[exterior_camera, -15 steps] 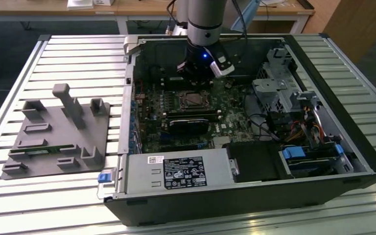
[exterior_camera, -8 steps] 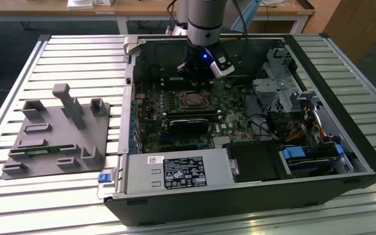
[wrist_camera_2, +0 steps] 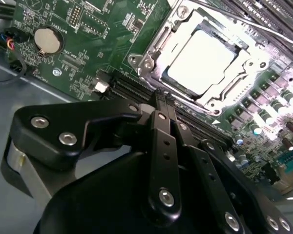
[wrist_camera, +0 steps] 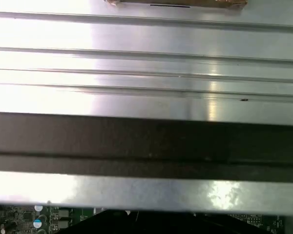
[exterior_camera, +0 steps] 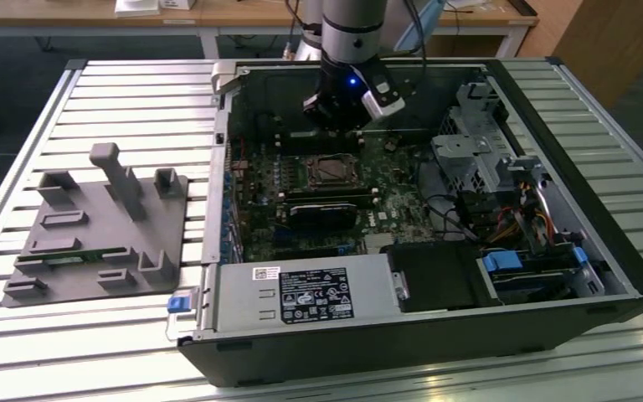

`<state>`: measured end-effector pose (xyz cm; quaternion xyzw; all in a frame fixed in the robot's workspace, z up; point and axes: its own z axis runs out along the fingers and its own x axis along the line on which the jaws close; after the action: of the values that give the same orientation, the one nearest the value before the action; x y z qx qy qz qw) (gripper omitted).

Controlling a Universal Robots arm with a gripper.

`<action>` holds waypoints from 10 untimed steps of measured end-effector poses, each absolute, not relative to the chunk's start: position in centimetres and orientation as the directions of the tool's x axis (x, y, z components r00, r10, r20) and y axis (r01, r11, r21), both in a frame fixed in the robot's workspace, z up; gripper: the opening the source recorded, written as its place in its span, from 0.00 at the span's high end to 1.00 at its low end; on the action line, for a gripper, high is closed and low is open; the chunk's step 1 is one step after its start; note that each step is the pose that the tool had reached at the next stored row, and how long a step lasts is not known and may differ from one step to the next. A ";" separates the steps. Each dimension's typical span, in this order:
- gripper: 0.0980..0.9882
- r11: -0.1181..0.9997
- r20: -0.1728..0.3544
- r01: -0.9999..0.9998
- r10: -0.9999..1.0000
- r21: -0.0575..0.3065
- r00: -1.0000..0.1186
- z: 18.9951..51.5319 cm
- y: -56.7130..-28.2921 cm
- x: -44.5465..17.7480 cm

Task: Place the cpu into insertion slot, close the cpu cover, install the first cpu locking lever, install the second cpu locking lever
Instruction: 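Install the first cpu locking lever, then install the second cpu locking lever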

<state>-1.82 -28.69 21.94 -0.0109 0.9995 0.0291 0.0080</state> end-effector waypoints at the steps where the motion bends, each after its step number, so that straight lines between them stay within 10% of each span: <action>1: 0.99 0.998 -0.017 -0.022 -0.021 0.058 -1.000 21.9 -28.7 -1.8; 10: 0.99 0.998 -0.017 -0.022 -0.021 0.058 -1.000 21.9 -29.1 -1.8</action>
<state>-1.82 -29.07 21.94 -0.0109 0.9995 0.0291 0.0080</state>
